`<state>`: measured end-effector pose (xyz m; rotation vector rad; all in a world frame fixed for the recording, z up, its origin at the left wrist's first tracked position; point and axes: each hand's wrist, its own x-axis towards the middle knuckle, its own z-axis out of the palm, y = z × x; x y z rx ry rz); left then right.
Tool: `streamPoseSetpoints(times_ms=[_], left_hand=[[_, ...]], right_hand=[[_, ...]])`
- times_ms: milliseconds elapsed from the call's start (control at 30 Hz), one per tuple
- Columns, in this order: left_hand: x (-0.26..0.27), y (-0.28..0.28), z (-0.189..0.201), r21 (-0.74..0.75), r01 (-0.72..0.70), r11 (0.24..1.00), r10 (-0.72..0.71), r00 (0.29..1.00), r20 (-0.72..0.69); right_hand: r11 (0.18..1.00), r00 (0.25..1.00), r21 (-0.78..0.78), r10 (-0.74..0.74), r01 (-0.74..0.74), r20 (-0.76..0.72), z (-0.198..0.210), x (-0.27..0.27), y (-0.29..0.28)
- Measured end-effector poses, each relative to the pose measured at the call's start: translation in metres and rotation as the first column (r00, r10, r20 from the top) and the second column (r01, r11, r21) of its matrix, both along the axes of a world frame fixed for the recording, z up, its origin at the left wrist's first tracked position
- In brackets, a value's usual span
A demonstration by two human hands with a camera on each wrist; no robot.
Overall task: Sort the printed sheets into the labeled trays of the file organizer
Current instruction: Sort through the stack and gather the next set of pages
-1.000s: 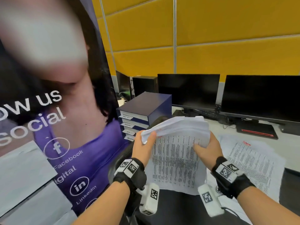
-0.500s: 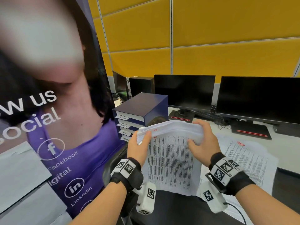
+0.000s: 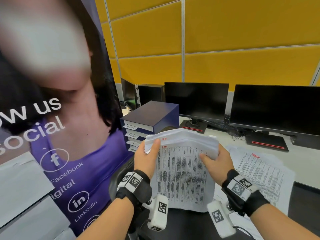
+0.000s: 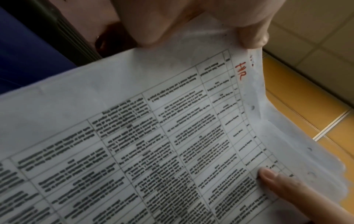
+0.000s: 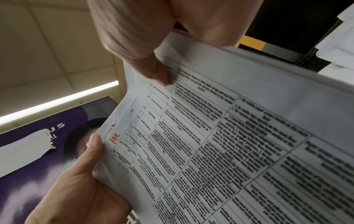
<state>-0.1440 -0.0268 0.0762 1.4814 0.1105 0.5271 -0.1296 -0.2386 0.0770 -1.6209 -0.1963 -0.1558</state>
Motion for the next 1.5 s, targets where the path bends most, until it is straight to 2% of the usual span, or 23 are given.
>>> streamPoseSetpoints(times_ms=[133, 267, 333, 533, 667, 800, 967, 1067, 1200, 1333, 1433, 1500], left_hand=[[-0.008, -0.001, -0.021, 0.029, 0.051, 0.998, -0.05, 0.998, -0.043], [-0.011, 0.005, -0.042, 0.147, 0.064, 0.987, -0.041, 0.987, -0.156], [-0.014, 0.006, -0.043, 0.187, 0.079, 0.979, -0.048, 0.985, -0.164], [-0.024, 0.004, -0.047, 0.225, 0.047, 0.973, -0.024, 0.994, -0.104], [-0.033, 0.002, -0.033, 0.289, -0.038, 0.956, 0.025, 0.999, 0.047], [-0.04, 0.005, -0.011, 0.463, -0.034, 0.886, -0.03, 0.991, 0.13], [-0.044, 0.015, -0.004, 0.644, -0.145, 0.751, -0.021, 0.97, 0.244], [-0.046, 0.02, -0.005, 0.668, -0.186, 0.721, 0.025, 0.969, 0.244], [-0.053, 0.02, -0.003, 0.696, -0.171, 0.697, -0.002, 0.971, 0.24], [-0.057, 0.022, 0.0, 0.607, -0.125, 0.785, 0.012, 0.982, 0.187], [-0.053, 0.026, -0.001, 0.664, -0.188, 0.724, 0.032, 0.97, 0.239], [-0.052, 0.028, 0.0, 0.676, -0.186, 0.713, 0.058, 0.976, 0.208]], right_hand=[[1.0, 0.999, 0.009, -0.019, 0.02, -0.033, -0.011, -0.003, -0.002], [0.998, 0.996, -0.061, 0.016, -0.021, -0.084, -0.024, -0.003, -0.007], [0.995, 0.995, -0.092, 0.02, -0.03, -0.102, -0.03, -0.004, -0.008], [0.996, 0.994, -0.085, -0.026, 0.017, -0.107, -0.039, -0.011, -0.009], [0.998, 0.994, -0.068, -0.026, 0.018, -0.106, -0.039, -0.015, -0.009], [0.998, 0.993, -0.058, -0.023, 0.017, -0.115, -0.036, -0.017, -0.009], [0.998, 0.989, -0.06, -0.035, 0.026, -0.142, -0.03, -0.012, -0.006], [0.995, 0.987, -0.093, -0.051, 0.037, -0.153, -0.03, -0.008, -0.006], [0.991, 0.986, -0.13, -0.053, 0.033, -0.159, -0.031, -0.006, -0.007], [0.984, 0.982, -0.168, -0.081, 0.052, -0.172, -0.035, -0.003, -0.01], [0.979, 0.98, -0.196, -0.091, 0.056, -0.177, -0.036, 0.0, -0.01], [0.978, 0.98, -0.2, -0.087, 0.051, -0.179, -0.035, 0.001, -0.009]])
